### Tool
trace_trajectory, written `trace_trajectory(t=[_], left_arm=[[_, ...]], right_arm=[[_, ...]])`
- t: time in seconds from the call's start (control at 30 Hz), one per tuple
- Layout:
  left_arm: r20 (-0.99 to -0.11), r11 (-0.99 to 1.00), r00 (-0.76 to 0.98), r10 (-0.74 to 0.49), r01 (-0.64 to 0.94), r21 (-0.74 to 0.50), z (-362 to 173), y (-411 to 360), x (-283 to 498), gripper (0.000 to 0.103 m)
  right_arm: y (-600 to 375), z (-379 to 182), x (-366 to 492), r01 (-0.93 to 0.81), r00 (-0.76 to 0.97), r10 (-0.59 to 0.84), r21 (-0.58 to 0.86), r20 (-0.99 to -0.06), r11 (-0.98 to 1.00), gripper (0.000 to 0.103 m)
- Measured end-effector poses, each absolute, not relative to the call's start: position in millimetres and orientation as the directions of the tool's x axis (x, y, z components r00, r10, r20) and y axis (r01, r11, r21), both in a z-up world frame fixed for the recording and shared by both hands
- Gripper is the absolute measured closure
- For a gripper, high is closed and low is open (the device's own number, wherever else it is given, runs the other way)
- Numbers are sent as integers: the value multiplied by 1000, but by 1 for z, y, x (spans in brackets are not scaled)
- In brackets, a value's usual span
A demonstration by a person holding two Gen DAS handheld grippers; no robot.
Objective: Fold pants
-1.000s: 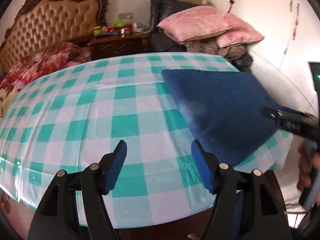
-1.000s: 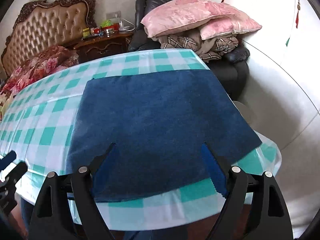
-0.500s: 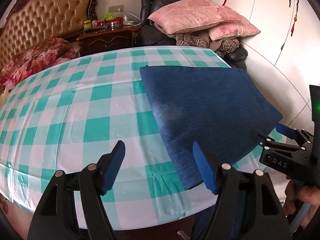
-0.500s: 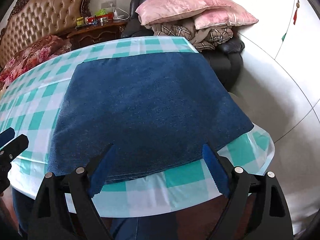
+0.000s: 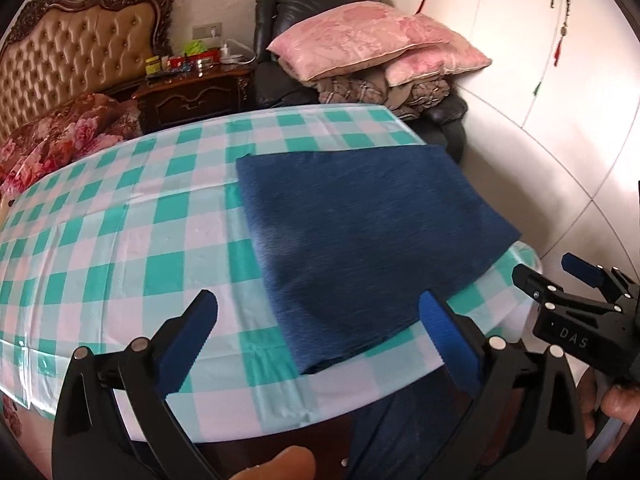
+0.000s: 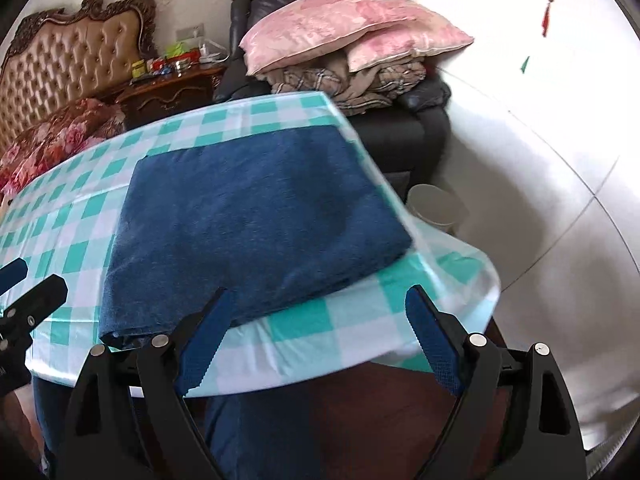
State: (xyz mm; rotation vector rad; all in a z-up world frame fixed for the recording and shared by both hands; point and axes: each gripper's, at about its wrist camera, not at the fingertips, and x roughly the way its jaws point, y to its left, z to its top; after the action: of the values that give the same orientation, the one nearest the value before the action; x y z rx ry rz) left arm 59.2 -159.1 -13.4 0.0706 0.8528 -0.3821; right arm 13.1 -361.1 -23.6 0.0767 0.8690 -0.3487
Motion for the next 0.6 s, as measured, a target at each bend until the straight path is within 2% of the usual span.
trace_trajectory(t=[0.33,0.6], left_arm=[[-735,930,623,-267,367,-27,-3,-176,48,2],[-738,927,617,-274,373,-33,-2,-177,47,2]], right_arm=[[-369,-16,4,336,607,-269,-65,-748,940,19],[-369,-14,2,335,611,-266,-61,-746,940,19]])
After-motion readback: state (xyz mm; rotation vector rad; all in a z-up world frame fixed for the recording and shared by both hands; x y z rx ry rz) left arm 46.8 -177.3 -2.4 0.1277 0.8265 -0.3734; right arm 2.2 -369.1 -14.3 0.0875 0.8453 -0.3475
